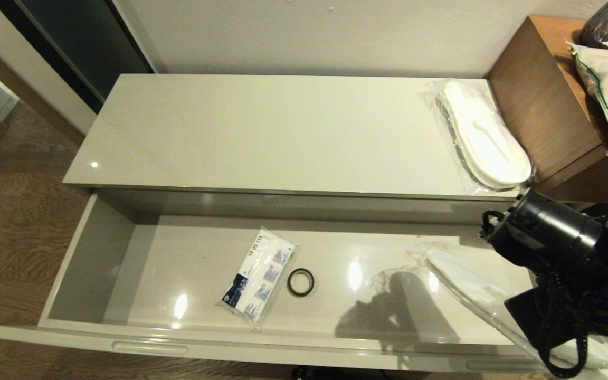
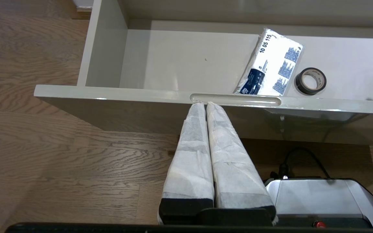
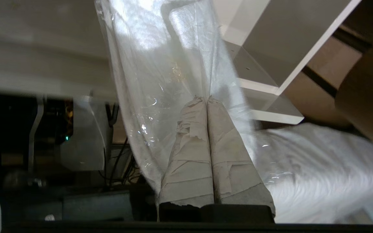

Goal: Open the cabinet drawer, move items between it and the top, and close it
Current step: Put the disposable slippers in the drawer

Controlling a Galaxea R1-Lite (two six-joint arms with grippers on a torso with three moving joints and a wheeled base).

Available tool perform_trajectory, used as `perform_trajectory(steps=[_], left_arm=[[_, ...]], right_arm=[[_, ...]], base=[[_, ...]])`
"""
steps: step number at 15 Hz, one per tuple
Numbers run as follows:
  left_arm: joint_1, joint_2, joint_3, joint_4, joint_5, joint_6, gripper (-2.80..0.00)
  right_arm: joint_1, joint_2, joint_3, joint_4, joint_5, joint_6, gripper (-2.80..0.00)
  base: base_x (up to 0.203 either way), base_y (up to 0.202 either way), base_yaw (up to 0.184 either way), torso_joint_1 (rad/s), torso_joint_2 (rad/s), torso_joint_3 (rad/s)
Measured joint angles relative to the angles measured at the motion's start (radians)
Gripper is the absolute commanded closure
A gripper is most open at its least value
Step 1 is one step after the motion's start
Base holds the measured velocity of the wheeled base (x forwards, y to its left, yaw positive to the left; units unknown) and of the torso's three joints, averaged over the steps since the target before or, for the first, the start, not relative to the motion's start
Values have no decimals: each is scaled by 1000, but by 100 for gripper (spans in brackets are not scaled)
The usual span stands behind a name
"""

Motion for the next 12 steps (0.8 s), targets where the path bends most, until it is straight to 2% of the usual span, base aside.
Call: perform_trajectory(steps=[3, 7, 8, 10, 12], left_arm=[[0, 0, 0, 0, 0, 0, 0], [0, 0, 0, 0, 0, 0, 0], [0, 0, 0, 0, 0, 0, 0], [0, 0, 0, 0, 0, 0, 0], [0, 0, 0, 0, 0, 0, 0]], right_arm=[[-35, 81, -31, -95, -26, -14, 0], [-100, 166, -70, -276, -26, -174, 0], [-115, 183, -76, -326, -26, -221, -280], [-130, 205, -75, -385, -26, -266, -280], [-133, 210, -72, -388, -25, -270, -280]], base=[[0, 0, 0, 0, 0, 0], [0, 0, 0, 0, 0, 0], [0, 0, 0, 0, 0, 0], [0, 0, 0, 0, 0, 0], [0, 0, 0, 0, 0, 0]])
